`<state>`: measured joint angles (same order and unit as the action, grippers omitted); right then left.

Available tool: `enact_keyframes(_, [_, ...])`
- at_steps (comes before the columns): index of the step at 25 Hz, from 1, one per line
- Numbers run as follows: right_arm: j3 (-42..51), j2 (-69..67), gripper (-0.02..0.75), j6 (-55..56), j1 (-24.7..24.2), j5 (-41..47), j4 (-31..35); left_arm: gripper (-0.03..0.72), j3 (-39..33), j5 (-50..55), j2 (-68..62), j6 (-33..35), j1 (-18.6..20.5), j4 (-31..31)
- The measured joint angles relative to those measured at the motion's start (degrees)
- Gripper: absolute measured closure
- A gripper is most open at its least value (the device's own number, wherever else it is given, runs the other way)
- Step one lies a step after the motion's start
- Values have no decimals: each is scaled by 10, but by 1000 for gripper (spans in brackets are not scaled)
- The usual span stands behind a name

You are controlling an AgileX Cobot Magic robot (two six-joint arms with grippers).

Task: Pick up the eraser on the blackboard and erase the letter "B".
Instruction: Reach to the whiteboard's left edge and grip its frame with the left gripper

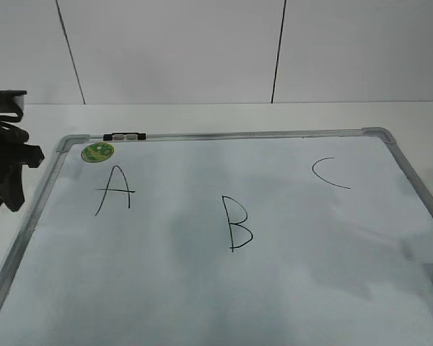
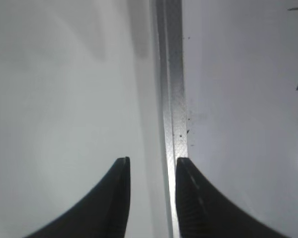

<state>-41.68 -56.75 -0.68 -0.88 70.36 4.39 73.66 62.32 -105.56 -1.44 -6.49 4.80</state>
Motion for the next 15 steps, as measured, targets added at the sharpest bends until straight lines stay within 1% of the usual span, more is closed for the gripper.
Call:
enact_keyframes(4, [0,0,154,0,0,0,0,450,1,-25,-30,0,-3,0])
enact_keyframes(12, [0,0,154,-3,0,0,0,450,2,-72,-51,0,-3,5])
enact_keyframes(15, [0,0,154,-3,0,0,0,450,2,-74,-64,0,-3,10])
